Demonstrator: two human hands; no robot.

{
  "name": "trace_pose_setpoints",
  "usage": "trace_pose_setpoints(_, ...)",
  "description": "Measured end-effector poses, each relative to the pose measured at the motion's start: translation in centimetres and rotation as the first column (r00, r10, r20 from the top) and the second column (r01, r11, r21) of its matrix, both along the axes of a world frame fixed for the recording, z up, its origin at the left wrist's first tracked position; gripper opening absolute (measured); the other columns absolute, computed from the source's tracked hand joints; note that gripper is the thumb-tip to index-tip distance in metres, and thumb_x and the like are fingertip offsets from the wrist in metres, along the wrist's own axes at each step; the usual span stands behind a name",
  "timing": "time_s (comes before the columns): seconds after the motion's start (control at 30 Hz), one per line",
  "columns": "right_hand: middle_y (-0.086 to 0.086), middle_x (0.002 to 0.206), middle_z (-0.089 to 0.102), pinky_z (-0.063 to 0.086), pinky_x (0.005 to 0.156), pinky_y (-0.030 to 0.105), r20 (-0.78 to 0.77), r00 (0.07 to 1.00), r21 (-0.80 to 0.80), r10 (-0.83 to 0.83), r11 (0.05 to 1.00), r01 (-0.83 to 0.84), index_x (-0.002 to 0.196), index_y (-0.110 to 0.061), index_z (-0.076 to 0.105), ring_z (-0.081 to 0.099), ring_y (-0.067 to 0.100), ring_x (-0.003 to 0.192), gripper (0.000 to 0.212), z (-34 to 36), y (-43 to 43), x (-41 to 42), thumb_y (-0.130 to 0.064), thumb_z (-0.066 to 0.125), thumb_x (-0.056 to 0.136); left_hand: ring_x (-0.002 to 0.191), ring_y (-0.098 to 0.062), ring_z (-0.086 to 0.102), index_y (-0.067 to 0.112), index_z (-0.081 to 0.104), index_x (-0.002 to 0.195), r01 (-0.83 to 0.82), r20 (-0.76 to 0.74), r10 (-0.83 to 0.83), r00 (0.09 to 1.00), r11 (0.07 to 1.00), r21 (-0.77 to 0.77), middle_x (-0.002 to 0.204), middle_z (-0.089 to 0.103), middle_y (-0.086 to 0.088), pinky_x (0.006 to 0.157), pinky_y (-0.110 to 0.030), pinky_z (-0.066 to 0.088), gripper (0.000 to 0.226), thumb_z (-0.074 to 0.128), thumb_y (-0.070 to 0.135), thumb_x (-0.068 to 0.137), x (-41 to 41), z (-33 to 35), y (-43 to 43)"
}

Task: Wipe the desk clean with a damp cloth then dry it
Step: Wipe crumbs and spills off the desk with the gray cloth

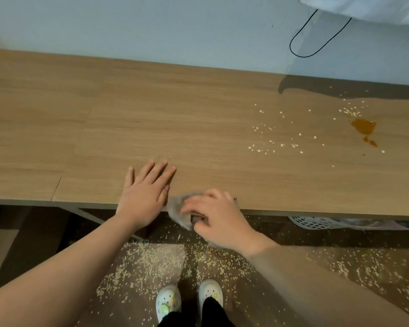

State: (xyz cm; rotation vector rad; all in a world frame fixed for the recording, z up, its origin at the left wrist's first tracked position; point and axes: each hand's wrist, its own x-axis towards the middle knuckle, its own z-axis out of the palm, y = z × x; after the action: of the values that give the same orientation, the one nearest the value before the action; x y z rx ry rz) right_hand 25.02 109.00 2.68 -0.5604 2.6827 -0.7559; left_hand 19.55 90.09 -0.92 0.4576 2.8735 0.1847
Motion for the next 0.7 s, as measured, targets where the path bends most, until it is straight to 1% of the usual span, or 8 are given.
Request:
trace_pose_setpoints(0.07, -0.017, 0.112, 0.059, 0.03, 0.096, 0.033, 0.05, 0.997, -0.057, -0.055, 0.997, 0.058, 0.109, -0.035, 0.063, 0.038, 0.006, 0.104, 0.03, 0.4, 1.3, 0.0, -0.02, 0.052, 0.086, 0.142, -0.015, -0.013, 0.037, -0.003, 0.146, 0.007, -0.009, -0.007, 1.0, 1.0, -0.021, 0.156, -0.001, 0.011, 0.113, -0.045, -0.008, 0.076, -0.017, 0.055, 0.074, 0.0, -0.3, 0.0)
trace_pose_setpoints(0.17, -0.014, 0.122, 0.056, 0.03, 0.102, 0.037, -0.088, 0.874, -0.049, -0.477, 0.879, 0.475, 0.119, -0.035, 0.057, 0.038, 0.007, 0.112, 0.036, -0.4, 2.5, -2.4, -0.02, 0.053, 0.087, 0.142, -0.019, -0.016, 0.037, -0.006, 0.146, 0.017, -0.015, -0.018, 1.0, 0.998, -0.063, 0.156, -0.005, 0.01, 0.113, -0.044, -0.009, 0.076, -0.02, 0.055, 0.073, -0.2, -0.4, 0.1)
trace_pose_setpoints(0.23, -0.016, 0.138, 0.044, 0.022, 0.106, 0.036, -0.157, 0.878, 0.12, -0.453, 0.873, 0.472, 0.132, -0.036, 0.046, 0.032, 0.01, 0.123, 0.044, -1.1, 1.2, -2.4, -0.027, 0.05, 0.089, 0.142, -0.02, -0.015, 0.036, -0.002, 0.147, 0.025, -0.007, -0.025, 1.0, 0.998, -0.058, 0.157, -0.003, 0.01, 0.113, -0.045, -0.008, 0.078, -0.018, 0.055, 0.074, -0.1, -0.3, 0.2)
trace_pose_setpoints(0.37, -0.019, 0.134, 0.047, 0.021, 0.103, 0.033, -0.102, 0.978, 0.112, -0.18, 0.975, 0.191, 0.128, -0.035, 0.051, 0.034, 0.008, 0.121, 0.039, -0.7, 0.2, 0.7, -0.03, 0.047, 0.089, 0.144, -0.023, 0.0, 0.031, 0.018, 0.147, -0.021, -0.033, 0.02, 0.999, 0.999, -0.025, 0.155, 0.014, 0.005, 0.114, -0.048, 0.001, 0.057, 0.012, 0.051, 0.094, 0.0, 0.4, 0.7)
trace_pose_setpoints(0.43, -0.02, 0.135, 0.045, 0.022, 0.102, 0.03, -0.105, 0.93, 0.156, -0.352, 0.918, 0.365, 0.132, -0.035, 0.045, 0.033, 0.005, 0.12, 0.04, -0.6, 2.7, 0.1, -0.028, 0.044, 0.093, 0.14, -0.025, 0.013, 0.026, 0.03, 0.142, -0.053, -0.085, 0.052, 0.995, 0.999, -0.01, 0.15, 0.027, -0.002, 0.113, -0.046, 0.009, 0.048, 0.028, 0.042, 0.097, -0.3, 0.9, 2.0)
trace_pose_setpoints(0.5, -0.014, 0.139, 0.042, 0.025, 0.103, 0.033, -0.182, 0.762, 0.199, -0.621, 0.736, 0.647, 0.137, -0.033, 0.039, 0.033, 0.009, 0.123, 0.044, -0.8, 5.9, -0.8, -0.029, 0.043, 0.093, 0.137, -0.025, 0.021, 0.021, 0.037, 0.137, -0.048, -0.134, 0.051, 0.99, 0.999, 0.027, 0.145, 0.034, -0.006, 0.112, -0.043, 0.013, 0.045, 0.033, 0.039, 0.096, -0.9, 1.0, 3.8)
trace_pose_setpoints(0.53, -0.012, 0.142, 0.039, 0.025, 0.104, 0.036, -0.213, 0.723, 0.226, -0.657, 0.687, 0.69, 0.139, -0.031, 0.036, 0.032, 0.012, 0.125, 0.047, -0.9, 6.8, -0.9, -0.03, 0.043, 0.093, 0.138, -0.025, 0.019, 0.02, 0.036, 0.138, -0.03, -0.145, 0.036, 0.989, 0.999, 0.042, 0.146, 0.033, -0.006, 0.113, -0.042, 0.011, 0.045, 0.034, 0.037, 0.096, -1.3, 1.0, 4.7)
trace_pose_setpoints(0.7, -0.012, 0.144, 0.038, 0.015, 0.109, 0.038, -0.199, 0.916, 0.354, -0.349, 0.846, 0.399, 0.14, -0.031, 0.036, 0.03, 0.014, 0.132, 0.051, -1.0, 8.7, 0.3, -0.036, 0.046, 0.091, 0.143, -0.022, -0.009, 0.019, 0.014, 0.148, -0.019, -0.106, 0.026, 0.994, 0.997, 0.07, 0.157, 0.006, -0.002, 0.116, -0.043, -0.002, 0.055, 0.023, 0.041, 0.098, -4.7, 0.7, 10.4)
